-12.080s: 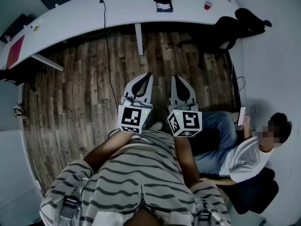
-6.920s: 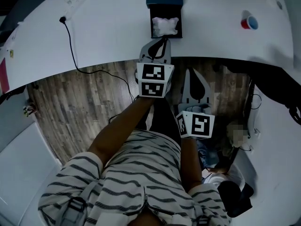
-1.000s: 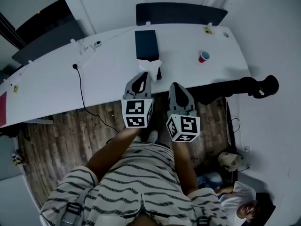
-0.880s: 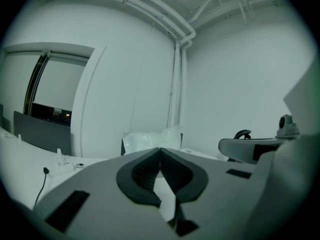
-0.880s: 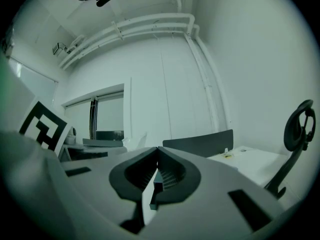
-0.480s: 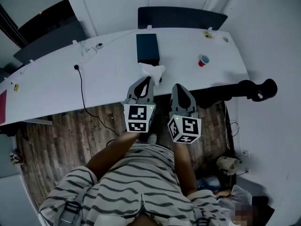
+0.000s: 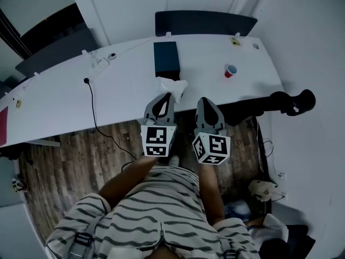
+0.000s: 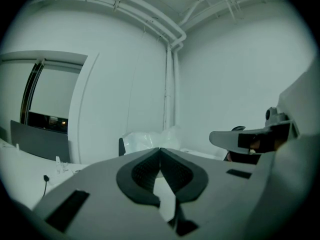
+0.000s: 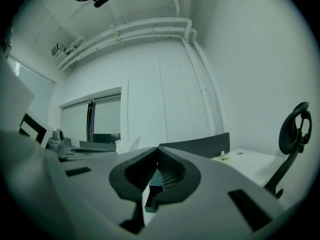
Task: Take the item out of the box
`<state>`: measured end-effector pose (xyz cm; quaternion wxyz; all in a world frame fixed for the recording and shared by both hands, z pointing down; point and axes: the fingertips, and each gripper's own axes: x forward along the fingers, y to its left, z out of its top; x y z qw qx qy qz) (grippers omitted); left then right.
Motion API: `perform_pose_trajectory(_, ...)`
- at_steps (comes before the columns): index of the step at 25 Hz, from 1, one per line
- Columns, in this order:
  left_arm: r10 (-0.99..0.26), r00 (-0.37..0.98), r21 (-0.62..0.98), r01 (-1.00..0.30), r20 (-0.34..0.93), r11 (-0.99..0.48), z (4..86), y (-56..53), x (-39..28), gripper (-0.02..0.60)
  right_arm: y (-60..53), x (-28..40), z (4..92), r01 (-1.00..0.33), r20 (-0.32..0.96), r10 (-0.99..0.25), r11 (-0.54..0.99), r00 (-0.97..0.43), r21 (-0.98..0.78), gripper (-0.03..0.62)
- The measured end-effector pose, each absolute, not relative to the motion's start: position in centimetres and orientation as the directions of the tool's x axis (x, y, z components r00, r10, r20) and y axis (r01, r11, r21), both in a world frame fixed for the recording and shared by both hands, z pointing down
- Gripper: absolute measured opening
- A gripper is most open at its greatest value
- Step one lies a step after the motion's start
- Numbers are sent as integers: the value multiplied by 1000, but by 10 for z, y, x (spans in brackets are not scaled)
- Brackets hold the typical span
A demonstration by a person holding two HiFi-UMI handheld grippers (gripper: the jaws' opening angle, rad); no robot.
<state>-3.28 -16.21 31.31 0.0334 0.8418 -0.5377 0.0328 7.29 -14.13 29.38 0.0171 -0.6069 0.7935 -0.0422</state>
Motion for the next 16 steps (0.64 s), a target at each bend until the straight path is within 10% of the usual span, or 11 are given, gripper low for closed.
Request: perform_pose_trajectory(16,-905,418,36,-909,83,-416,314,-149,-22,25,-134,78,293,-962,24,-963,265,-267,-62,18)
